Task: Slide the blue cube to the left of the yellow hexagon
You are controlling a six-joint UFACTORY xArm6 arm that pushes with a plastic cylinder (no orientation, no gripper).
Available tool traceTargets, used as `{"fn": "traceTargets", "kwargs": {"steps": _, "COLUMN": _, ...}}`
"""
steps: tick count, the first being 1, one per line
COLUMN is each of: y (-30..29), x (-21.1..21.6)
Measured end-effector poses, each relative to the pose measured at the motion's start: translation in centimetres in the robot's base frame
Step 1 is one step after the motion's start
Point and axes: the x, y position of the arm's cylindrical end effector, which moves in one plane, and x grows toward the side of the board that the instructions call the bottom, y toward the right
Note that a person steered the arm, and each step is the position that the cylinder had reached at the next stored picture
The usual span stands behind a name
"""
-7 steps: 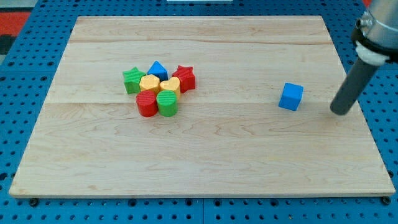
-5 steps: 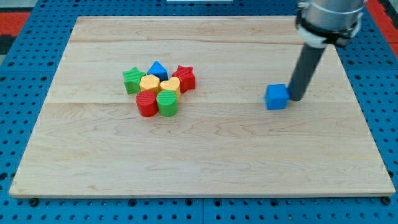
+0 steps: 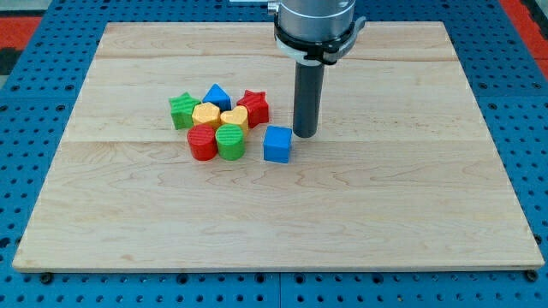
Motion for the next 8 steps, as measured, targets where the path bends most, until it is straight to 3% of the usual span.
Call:
{"fn": "traceTargets", "kwargs": {"steps": 4, "y": -4.1, "x": 3.8}}
{"fn": "traceTargets", "kwargs": {"steps": 6, "y": -9.1, "x": 5.2}}
{"fn": "traceTargets", "kwargs": {"steps": 8, "y": -9.3, "x": 10.7}}
